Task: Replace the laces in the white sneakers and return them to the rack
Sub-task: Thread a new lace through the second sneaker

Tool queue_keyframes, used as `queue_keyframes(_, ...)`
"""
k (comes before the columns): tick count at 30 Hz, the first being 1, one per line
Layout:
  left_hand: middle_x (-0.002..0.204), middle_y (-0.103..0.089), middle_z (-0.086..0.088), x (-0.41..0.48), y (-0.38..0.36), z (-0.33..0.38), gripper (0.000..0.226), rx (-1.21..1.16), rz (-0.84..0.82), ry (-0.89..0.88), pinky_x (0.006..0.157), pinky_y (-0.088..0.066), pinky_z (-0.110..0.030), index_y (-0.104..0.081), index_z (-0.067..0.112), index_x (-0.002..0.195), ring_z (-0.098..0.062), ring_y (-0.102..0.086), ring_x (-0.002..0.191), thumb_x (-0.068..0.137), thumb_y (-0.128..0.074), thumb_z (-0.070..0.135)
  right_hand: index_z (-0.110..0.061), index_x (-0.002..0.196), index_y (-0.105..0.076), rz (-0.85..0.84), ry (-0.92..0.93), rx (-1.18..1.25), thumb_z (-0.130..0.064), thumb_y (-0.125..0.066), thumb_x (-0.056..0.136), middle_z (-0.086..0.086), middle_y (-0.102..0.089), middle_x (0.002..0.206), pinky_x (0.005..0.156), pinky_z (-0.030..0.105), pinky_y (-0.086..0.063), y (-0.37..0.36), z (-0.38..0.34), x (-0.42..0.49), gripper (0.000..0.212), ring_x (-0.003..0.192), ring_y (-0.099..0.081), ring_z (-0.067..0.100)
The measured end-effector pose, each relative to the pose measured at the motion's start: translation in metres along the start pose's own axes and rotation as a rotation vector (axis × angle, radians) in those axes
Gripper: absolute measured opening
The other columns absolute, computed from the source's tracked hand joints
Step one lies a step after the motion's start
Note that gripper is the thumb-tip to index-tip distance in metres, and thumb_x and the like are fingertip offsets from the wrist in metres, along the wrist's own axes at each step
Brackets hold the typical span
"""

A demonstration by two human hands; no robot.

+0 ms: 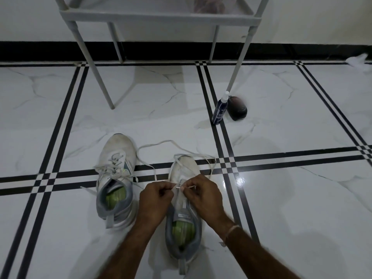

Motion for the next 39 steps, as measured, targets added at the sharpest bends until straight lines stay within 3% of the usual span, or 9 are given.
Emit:
queue_keyframes(6,0.086,-0.077,0.013,0.000,0.000,-0.002,0.039,-0.046,0.001,-0.006,0.086,-0.059,-0.037,-0.077,0.039,0.082,-0.008,-0.072,0.085,0.084,-0.066,0.001,-0.029,0.090,-0.070,-0.022,0.051,-0.106,-0.035,-0.069,0.088,-0.015,-0.064,0.091,0.073,0.020,-0.052,-0.003,-0.007,-0.004,0.006,0.082,-0.063,0.002)
queue_keyframes(13,0.073,-0.071,0.028,-0.005,-0.002,0.012,0.039,0.013,-0.006,-0.060,0.077,-0.053,-0.021,-0.074,0.043,0.075,0.007,-0.067,0.076,0.083,-0.068,0.005,-0.028,0.092,-0.070,0.007,0.032,-0.178,-0.034,-0.069,0.092,-0.013,-0.064,0.093,0.070,0.014,-0.046,-0.006,-0.011,-0.007,0.006,0.080,-0.063,0.004)
queue_keyframes(16,0.084,-0.074,0.022,-0.004,-0.007,0.017,0.029,0.052,-0.003,-0.104,0.078,-0.049,-0.012,-0.081,0.028,0.091,0.004,-0.067,0.081,0.086,-0.065,0.004,-0.028,0.092,-0.071,0.039,0.039,-0.190,-0.035,-0.070,0.092,-0.013,-0.064,0.093,0.071,0.014,-0.047,-0.005,-0.013,-0.008,0.007,0.081,-0.062,0.004)
queue_keyframes(22,0.081,-0.077,0.006,0.000,-0.008,-0.005,0.016,-0.148,-0.001,-0.048,0.079,-0.061,-0.046,-0.080,0.025,0.086,-0.014,-0.072,0.079,0.089,-0.072,0.011,-0.025,0.093,-0.076,0.005,0.017,0.047,-0.028,-0.073,0.089,-0.015,-0.068,0.092,0.082,0.036,-0.056,-0.002,-0.006,-0.008,0.005,0.089,-0.065,0.004)
queue_keyframes(27,0.070,-0.073,0.001,0.013,-0.016,-0.017,0.011,-0.077,0.002,0.010,0.073,-0.062,-0.048,-0.071,0.024,0.074,-0.022,-0.072,0.071,0.083,-0.068,0.031,-0.042,0.125,-0.054,-0.071,-0.027,-0.284,-0.058,-0.069,0.067,-0.015,-0.049,0.126,0.092,0.043,-0.049,0.007,-0.001,-0.007,0.062,0.114,-0.045,0.010)
queue_keyframes(33,0.076,-0.061,-0.007,0.029,0.024,0.009,0.021,-1.185,0.186,0.288,0.057,-0.061,-0.035,-0.049,0.012,0.092,-0.017,-0.061,0.060,0.107,-0.034,0.007,-0.027,0.118,-0.041,-0.147,-0.154,-0.200,-0.034,-0.089,0.066,-0.004,-0.038,0.122,0.082,0.038,-0.060,0.012,0.006,-0.003,0.071,0.105,-0.053,0.017)
queue_keyframes(34,0.073,-0.054,-0.004,0.031,0.041,0.013,0.020,-1.121,0.238,0.203,0.056,-0.058,-0.033,-0.046,0.014,0.092,-0.015,-0.053,0.056,0.107,-0.034,0.010,-0.026,0.113,-0.042,-0.151,-0.179,-0.181,-0.032,-0.089,0.067,-0.005,-0.044,0.118,0.081,0.039,-0.060,0.012,0.010,-0.002,0.065,0.101,-0.056,0.016)
queue_keyframes(36,0.075,-0.056,0.001,0.024,0.075,0.040,0.015,-0.482,0.290,-0.120,0.059,-0.048,-0.031,-0.048,0.016,0.094,-0.014,-0.049,0.059,0.107,-0.041,0.020,-0.026,0.104,-0.043,-0.157,-0.211,-0.169,-0.031,-0.087,0.070,-0.004,-0.057,0.106,0.078,0.038,-0.059,0.013,0.013,0.000,0.056,0.094,-0.061,0.016)
queue_keyframes(39,0.084,-0.066,0.010,0.011,0.025,0.037,0.010,0.245,-0.019,-0.360,0.068,-0.046,-0.027,-0.061,0.026,0.086,-0.008,-0.062,0.077,0.091,-0.070,0.028,-0.023,0.102,-0.042,-0.240,-0.204,-0.170,-0.040,-0.090,0.070,-0.002,-0.064,0.100,0.064,0.023,-0.051,0.011,0.007,0.001,0.060,0.088,-0.065,0.016)
Point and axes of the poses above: each hand's wrist, its own x-axis towards the middle knuckle, its own y-axis out of the back of the hand, z = x × y, the point moved 10 cm from there along x, towards the middle knuckle
